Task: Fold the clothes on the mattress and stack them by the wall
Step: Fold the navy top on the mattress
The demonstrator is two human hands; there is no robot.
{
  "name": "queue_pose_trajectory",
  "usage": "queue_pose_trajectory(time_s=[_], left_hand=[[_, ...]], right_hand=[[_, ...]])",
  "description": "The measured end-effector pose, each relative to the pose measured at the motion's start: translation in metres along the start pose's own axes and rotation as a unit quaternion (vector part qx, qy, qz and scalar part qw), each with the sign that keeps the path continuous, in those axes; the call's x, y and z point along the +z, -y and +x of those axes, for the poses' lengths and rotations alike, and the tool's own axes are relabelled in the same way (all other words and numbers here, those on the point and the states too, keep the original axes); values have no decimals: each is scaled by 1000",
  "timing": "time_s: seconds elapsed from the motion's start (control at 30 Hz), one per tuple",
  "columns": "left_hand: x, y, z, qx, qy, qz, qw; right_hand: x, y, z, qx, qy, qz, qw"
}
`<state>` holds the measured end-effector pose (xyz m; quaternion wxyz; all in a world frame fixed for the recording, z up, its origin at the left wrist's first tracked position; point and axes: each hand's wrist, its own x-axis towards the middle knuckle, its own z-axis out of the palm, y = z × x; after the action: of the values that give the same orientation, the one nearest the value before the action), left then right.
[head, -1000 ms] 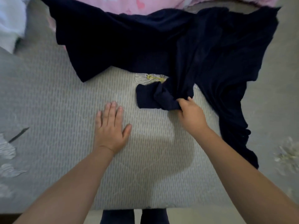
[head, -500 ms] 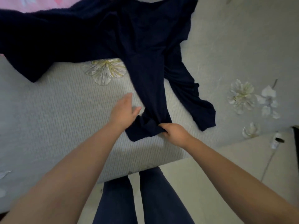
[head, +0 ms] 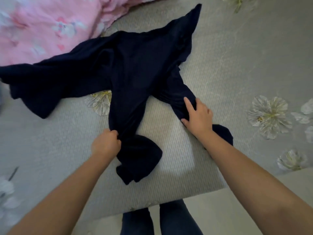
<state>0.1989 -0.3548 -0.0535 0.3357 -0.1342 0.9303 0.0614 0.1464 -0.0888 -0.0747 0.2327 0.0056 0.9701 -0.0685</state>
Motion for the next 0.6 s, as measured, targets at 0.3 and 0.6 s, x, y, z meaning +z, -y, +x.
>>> queue_pose_trajectory(time_s=[0.3, 0.6], left_hand=[[-12, 45, -29, -136, 217, 238, 937], [1, -96, -21, 187, -81, 90, 975]], right_hand=[[-10, -45, -33, -67, 79, -111, 988], [-32, -83, -45, 46, 230, -197, 952]])
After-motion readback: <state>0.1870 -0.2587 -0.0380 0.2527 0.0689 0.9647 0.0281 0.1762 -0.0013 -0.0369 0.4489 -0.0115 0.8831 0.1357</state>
